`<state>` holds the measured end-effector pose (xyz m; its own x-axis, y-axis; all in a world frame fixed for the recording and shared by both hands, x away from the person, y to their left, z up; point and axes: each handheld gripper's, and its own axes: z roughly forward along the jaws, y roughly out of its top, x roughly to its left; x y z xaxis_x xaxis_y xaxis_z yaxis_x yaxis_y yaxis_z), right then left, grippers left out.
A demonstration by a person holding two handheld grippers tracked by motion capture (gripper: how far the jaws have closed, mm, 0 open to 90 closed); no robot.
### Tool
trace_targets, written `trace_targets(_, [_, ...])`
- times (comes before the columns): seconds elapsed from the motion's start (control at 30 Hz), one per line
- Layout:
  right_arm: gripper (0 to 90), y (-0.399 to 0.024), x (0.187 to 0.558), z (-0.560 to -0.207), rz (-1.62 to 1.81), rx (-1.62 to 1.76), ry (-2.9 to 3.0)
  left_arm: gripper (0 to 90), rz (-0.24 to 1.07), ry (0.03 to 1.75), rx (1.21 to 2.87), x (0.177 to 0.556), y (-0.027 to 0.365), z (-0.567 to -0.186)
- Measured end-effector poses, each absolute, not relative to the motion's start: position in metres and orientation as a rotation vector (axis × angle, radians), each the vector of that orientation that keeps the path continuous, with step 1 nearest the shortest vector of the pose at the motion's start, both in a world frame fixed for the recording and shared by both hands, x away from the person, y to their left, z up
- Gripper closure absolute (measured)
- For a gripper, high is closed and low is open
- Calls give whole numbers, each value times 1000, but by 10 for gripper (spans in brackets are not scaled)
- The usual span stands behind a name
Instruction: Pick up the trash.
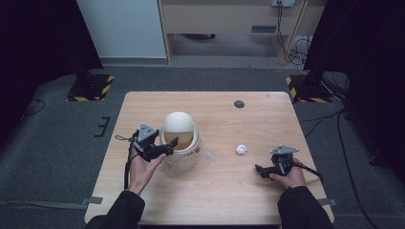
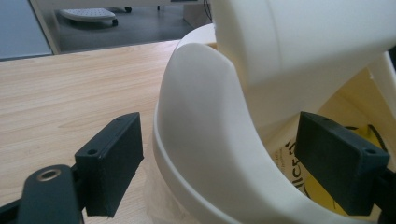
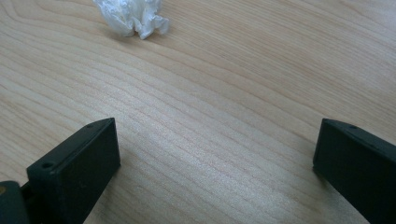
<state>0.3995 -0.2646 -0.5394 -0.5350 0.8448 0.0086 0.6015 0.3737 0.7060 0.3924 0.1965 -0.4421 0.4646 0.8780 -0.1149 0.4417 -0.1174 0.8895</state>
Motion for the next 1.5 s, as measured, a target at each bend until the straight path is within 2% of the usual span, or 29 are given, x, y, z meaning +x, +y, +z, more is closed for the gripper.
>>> trace_targets(0.4, [9,-264,399,-539,952,1264,2285,152,571,1105,1720,388,195,-437])
trace_targets(0.73, [9,-264,399,-539,952,1264,2286,151,606,1085,1675,368,217,-429])
trace_targets(1.0, [9,-264,399,-539,953,1266,2286,151,628,1056,1707,349,230,-428])
trace_targets(1.5, [9,-264,398,-539,954,1264,2288,154,539,926,1784,316,213,-438])
